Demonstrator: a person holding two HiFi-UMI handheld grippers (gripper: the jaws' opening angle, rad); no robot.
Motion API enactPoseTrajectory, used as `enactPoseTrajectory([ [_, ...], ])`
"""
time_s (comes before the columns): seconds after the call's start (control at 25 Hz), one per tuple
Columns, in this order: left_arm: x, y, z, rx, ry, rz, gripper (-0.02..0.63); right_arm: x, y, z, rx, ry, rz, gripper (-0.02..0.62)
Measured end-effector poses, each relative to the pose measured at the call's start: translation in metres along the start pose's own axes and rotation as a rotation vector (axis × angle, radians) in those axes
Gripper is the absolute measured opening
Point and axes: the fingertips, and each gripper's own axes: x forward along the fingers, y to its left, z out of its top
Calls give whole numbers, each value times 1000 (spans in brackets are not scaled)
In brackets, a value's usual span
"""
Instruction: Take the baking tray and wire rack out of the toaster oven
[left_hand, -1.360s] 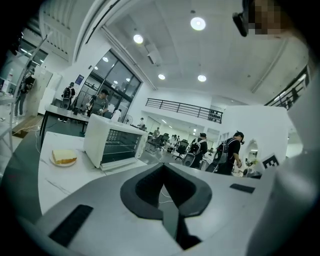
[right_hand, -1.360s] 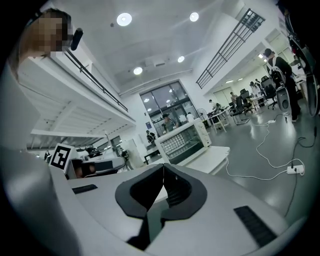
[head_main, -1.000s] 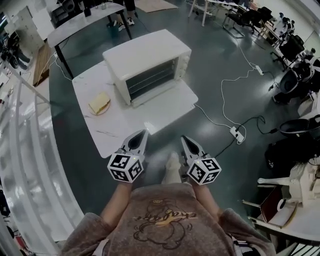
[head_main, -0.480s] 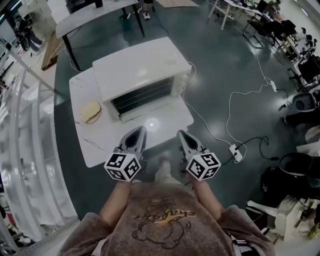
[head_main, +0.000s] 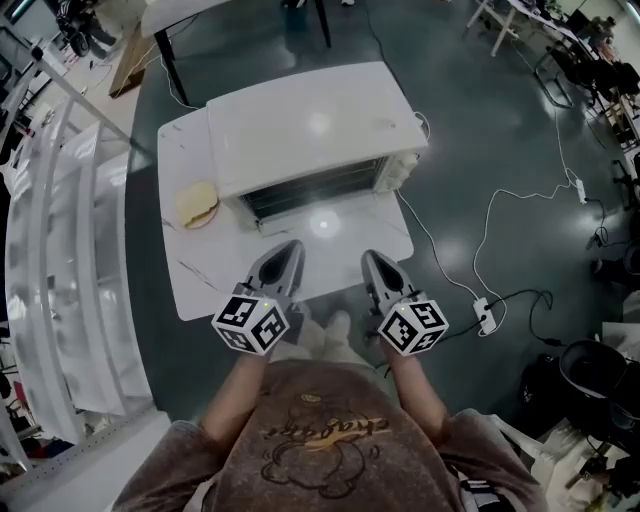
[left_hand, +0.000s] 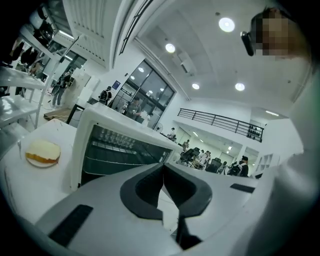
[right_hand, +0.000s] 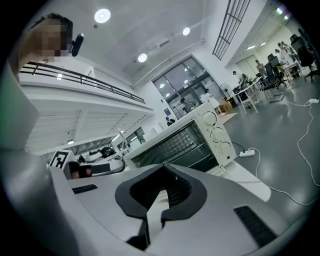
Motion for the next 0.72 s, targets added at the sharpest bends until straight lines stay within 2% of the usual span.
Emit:
enactPoseTrajectory([
  [0.12,2,9,1,-27,3,5,3,8,-1,3,17,-29,-10,0],
  [0.28,5,19,1,-73,-3,4,5,22,2,2,58,-18,21,8],
  [0.32,7,21,2,-88,-9,-1,26,25,2,2,68,-16,27,35],
  [0.36,9,23,4,-106,-17,-7,102,28,2,3,80,-16,34,75],
  [0.4,11,26,5,-126,-26,-11,141,31,1,3,94,-16,39,112],
  [0.56,23,39,-2,-225,-58,-19,215,44,-10,-6,160,-1,43,166],
  [0.72,38,57,-17,-340,-75,-9,222,64,-28,-18,228,18,33,170],
])
